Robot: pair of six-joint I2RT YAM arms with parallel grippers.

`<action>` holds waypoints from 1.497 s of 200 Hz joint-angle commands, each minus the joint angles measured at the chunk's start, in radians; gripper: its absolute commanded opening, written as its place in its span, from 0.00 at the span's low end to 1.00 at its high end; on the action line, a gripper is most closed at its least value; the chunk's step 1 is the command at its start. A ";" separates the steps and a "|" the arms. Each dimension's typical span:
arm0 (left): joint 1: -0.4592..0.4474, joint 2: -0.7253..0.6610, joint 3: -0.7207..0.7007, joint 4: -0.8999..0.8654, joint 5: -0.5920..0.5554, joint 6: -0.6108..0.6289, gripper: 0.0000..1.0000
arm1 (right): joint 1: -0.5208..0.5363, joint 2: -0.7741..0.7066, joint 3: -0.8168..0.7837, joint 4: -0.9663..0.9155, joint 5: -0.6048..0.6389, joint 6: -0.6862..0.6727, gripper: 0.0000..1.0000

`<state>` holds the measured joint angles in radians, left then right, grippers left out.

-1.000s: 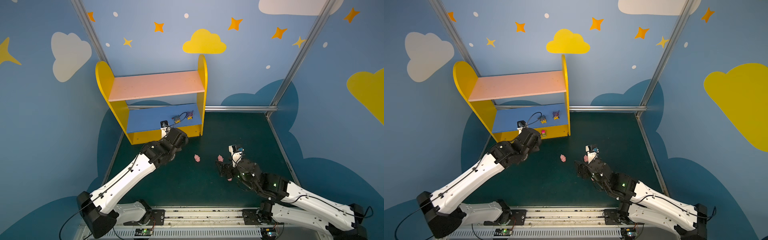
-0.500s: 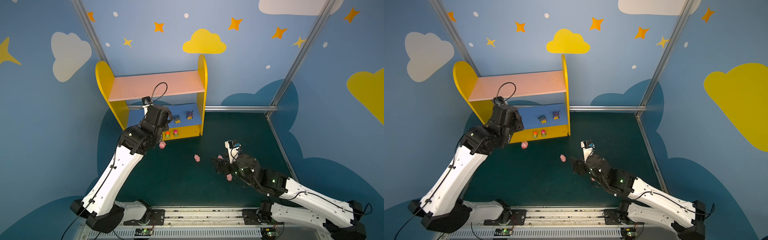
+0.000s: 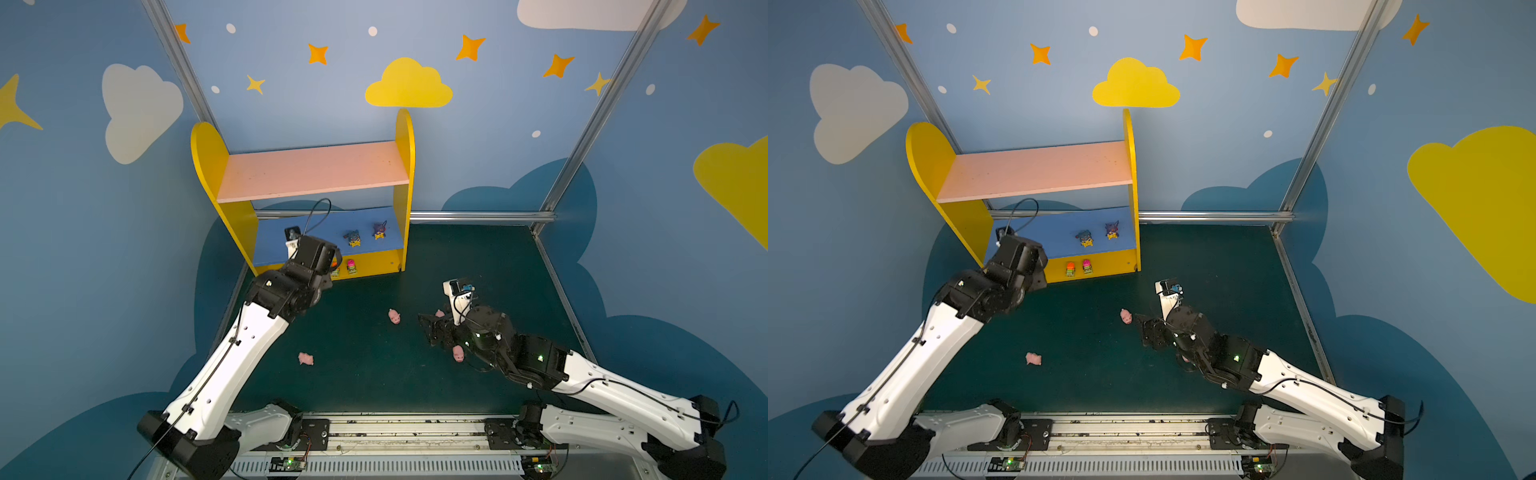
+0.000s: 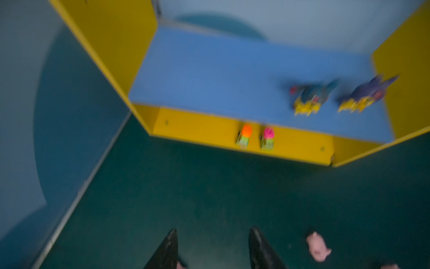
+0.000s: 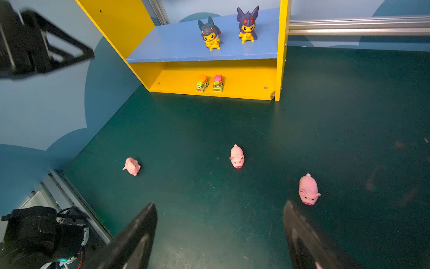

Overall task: Organize plastic toys on shelves
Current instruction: Move the plastic toy to the center of the table.

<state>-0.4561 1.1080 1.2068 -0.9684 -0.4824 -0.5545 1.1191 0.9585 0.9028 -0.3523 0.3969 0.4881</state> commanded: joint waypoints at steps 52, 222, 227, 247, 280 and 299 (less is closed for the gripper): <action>-0.020 -0.225 -0.438 0.028 0.153 -0.377 0.51 | -0.010 0.048 -0.026 0.047 -0.090 0.007 0.84; 0.077 0.055 -0.635 0.256 0.177 -0.445 0.52 | -0.168 -0.011 -0.103 0.052 -0.209 0.021 0.83; 0.081 0.068 -0.634 0.265 0.181 -0.441 0.51 | -0.173 -0.008 -0.103 0.052 -0.213 0.023 0.83; 0.085 0.123 -0.621 0.299 0.201 -0.424 0.49 | -0.189 -0.003 -0.106 0.055 -0.224 0.024 0.84; 0.085 0.264 -0.518 0.278 0.239 -0.357 0.30 | -0.208 -0.001 -0.111 0.058 -0.229 0.026 0.84; 0.058 0.349 -0.455 0.281 0.252 -0.313 0.19 | -0.217 -0.008 -0.117 0.059 -0.228 0.029 0.84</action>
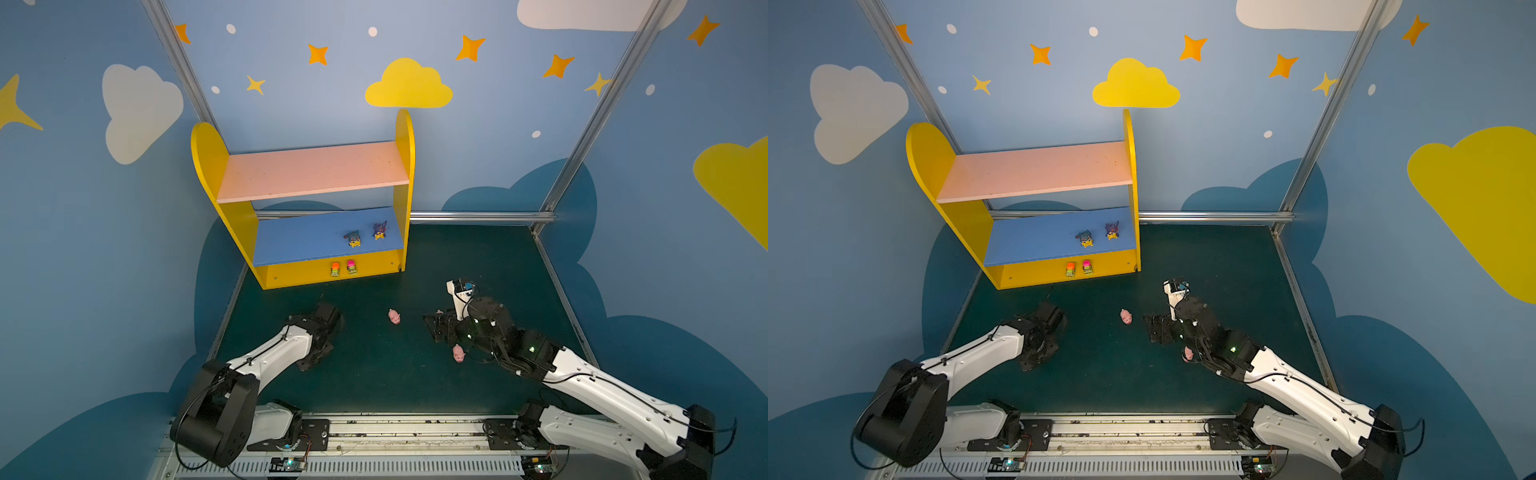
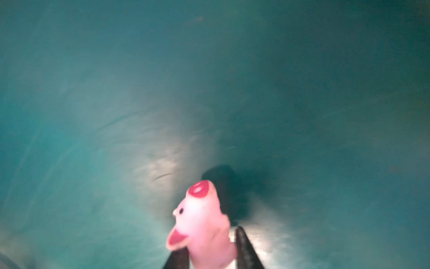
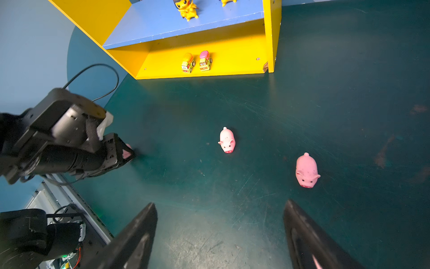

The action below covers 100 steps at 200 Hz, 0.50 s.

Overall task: Organize plastic toys on shelves
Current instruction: Move the plastic toy to the center of the table.

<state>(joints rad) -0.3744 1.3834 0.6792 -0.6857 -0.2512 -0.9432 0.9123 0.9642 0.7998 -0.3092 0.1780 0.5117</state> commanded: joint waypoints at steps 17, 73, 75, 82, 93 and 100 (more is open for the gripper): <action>-0.092 0.143 0.146 -0.026 -0.007 0.093 0.18 | -0.015 -0.026 -0.018 0.009 -0.007 0.007 0.84; -0.348 0.393 0.413 -0.140 -0.076 0.174 0.24 | -0.021 -0.083 -0.036 -0.024 0.011 0.018 0.84; -0.356 0.399 0.419 -0.146 -0.080 0.173 0.25 | -0.021 -0.085 -0.037 -0.024 0.011 0.019 0.84; -0.377 0.414 0.433 -0.159 -0.090 0.172 0.29 | -0.020 -0.095 -0.038 -0.026 0.012 0.019 0.84; -0.401 0.419 0.433 -0.169 -0.102 0.161 0.36 | -0.020 -0.106 -0.040 -0.035 0.015 0.021 0.84; -0.411 0.411 0.423 -0.167 -0.102 0.152 0.41 | -0.020 -0.114 -0.041 -0.040 0.018 0.021 0.84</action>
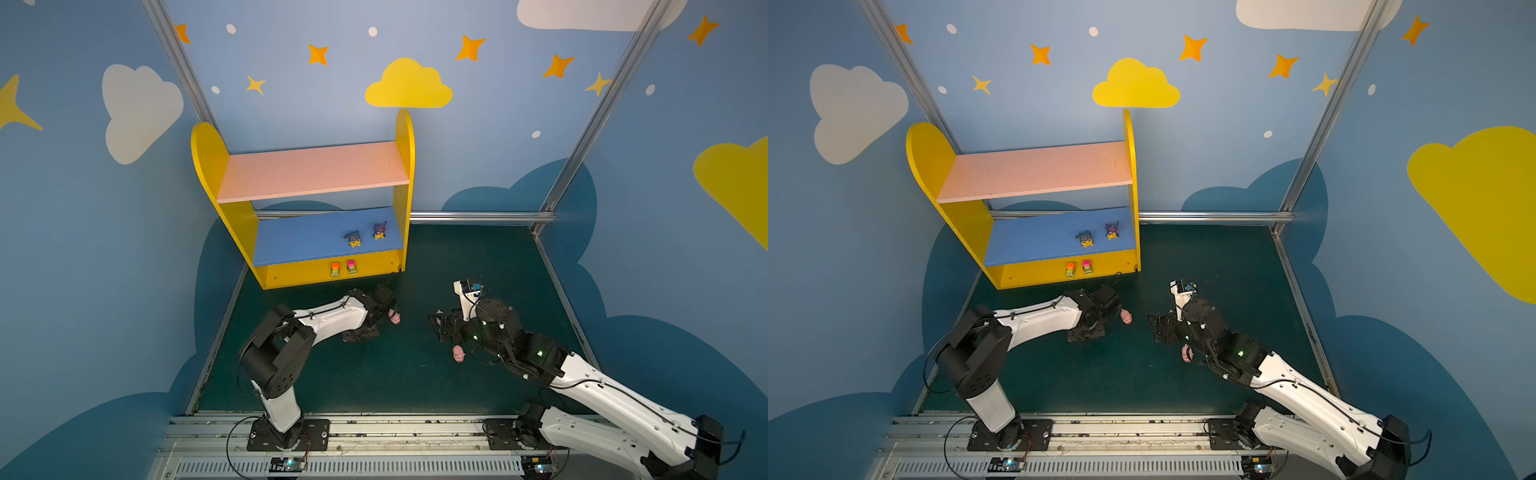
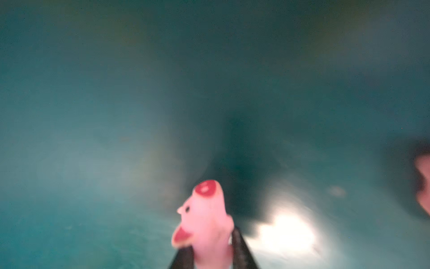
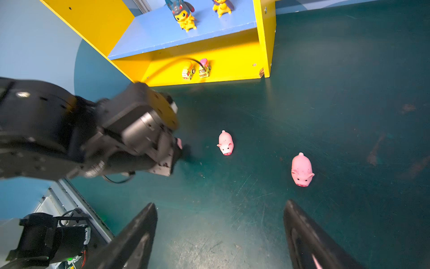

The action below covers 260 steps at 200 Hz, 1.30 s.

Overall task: Organize plastic toys on shelves
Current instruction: Move the plastic toy to the center of the table, then turn over the plastic toy at the bottom-center of the table.

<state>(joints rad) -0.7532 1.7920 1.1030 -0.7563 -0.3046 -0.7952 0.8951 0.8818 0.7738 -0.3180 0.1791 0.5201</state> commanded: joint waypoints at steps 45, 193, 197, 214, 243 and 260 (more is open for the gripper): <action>-0.034 -0.087 -0.126 -0.068 -0.048 -0.058 0.43 | -0.004 -0.059 -0.016 -0.046 0.026 0.012 0.83; 0.166 -0.239 -0.110 0.113 0.167 0.048 0.50 | -0.004 -0.070 0.019 -0.079 0.029 0.003 0.83; 0.171 -0.227 -0.103 0.115 0.174 0.054 0.50 | -0.004 -0.070 0.018 -0.079 0.032 0.002 0.84; 0.189 -0.185 -0.088 0.143 0.206 0.078 0.50 | -0.004 -0.069 0.019 -0.079 0.039 0.000 0.84; 0.193 -0.129 -0.062 0.166 0.263 0.091 0.50 | -0.005 -0.057 0.019 -0.081 0.045 0.001 0.84; 0.192 -0.109 -0.063 0.185 0.275 0.096 0.50 | -0.005 -0.046 0.019 -0.076 0.048 0.001 0.84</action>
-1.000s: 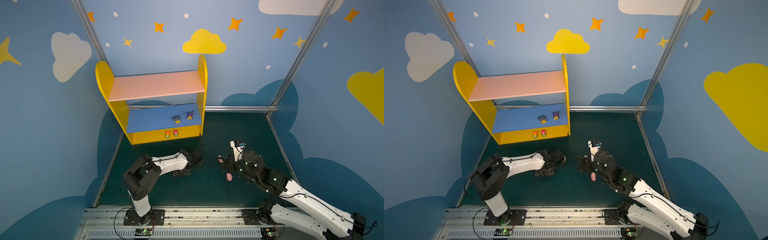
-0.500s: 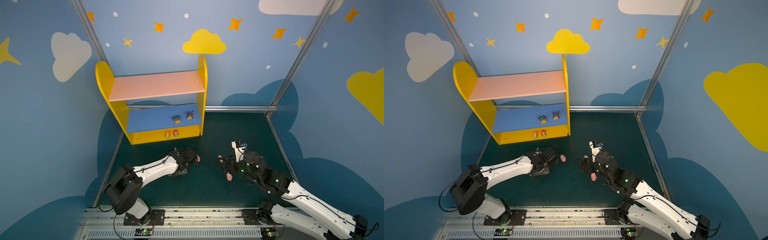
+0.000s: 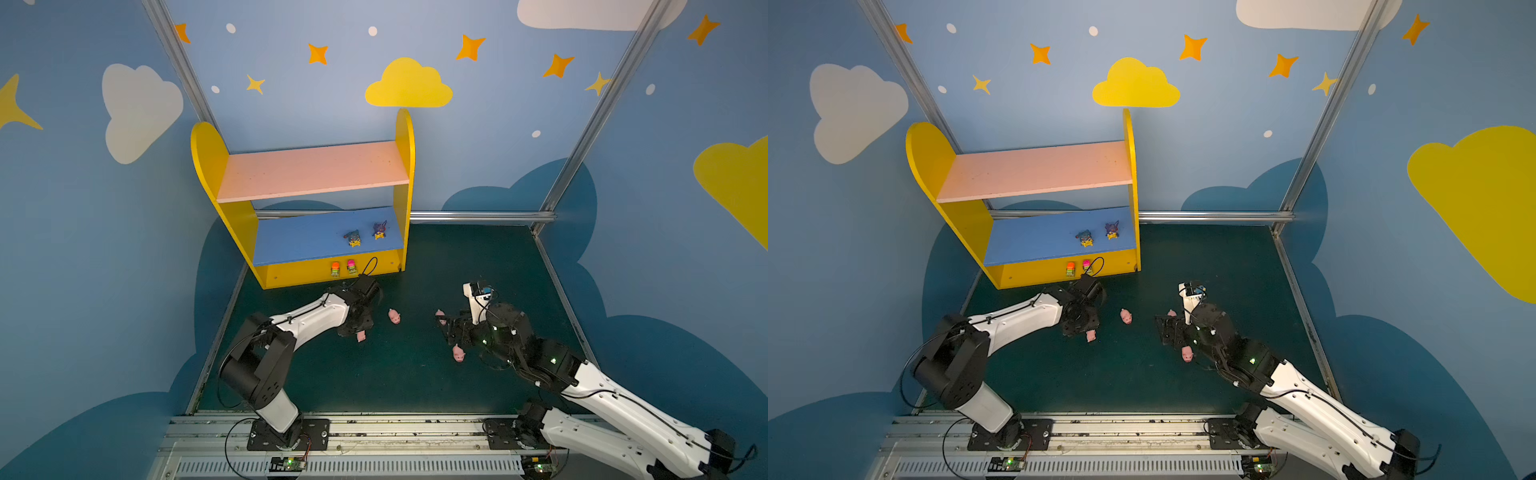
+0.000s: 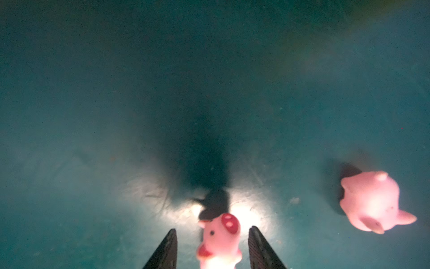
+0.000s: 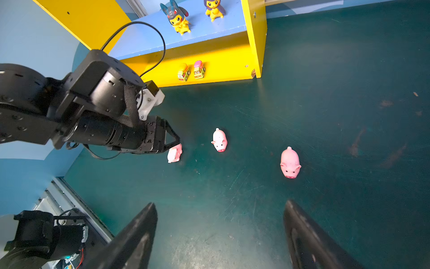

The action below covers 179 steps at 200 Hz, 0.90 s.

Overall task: Organize plastic toys on shelves
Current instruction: Turn over the plastic toy at the bottom-center of the table.

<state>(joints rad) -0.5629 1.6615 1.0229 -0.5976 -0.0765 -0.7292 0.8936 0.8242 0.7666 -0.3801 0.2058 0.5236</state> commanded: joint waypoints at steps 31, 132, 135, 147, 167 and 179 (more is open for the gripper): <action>0.001 0.063 0.037 0.035 0.061 0.043 0.47 | -0.005 0.034 0.035 -0.010 0.021 -0.007 0.84; -0.097 0.016 0.035 -0.023 -0.001 0.079 0.13 | -0.012 0.019 0.031 -0.013 0.031 -0.002 0.84; -0.103 0.013 0.035 -0.027 -0.008 0.080 0.12 | -0.012 0.018 0.030 -0.013 0.032 -0.002 0.84; -0.137 0.003 0.048 -0.050 -0.079 0.099 0.12 | -0.010 0.014 0.029 -0.011 0.034 0.000 0.83; -0.205 0.016 0.101 -0.130 -0.251 0.161 0.10 | -0.011 0.005 0.025 -0.014 0.037 0.001 0.83; -0.233 0.027 0.121 -0.156 -0.316 0.210 0.10 | -0.011 -0.003 0.028 -0.016 0.038 0.001 0.84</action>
<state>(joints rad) -0.7467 1.6905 1.0916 -0.6575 -0.1886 -0.6174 0.8852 0.8474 0.7670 -0.3809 0.2272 0.5194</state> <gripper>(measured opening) 0.109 0.835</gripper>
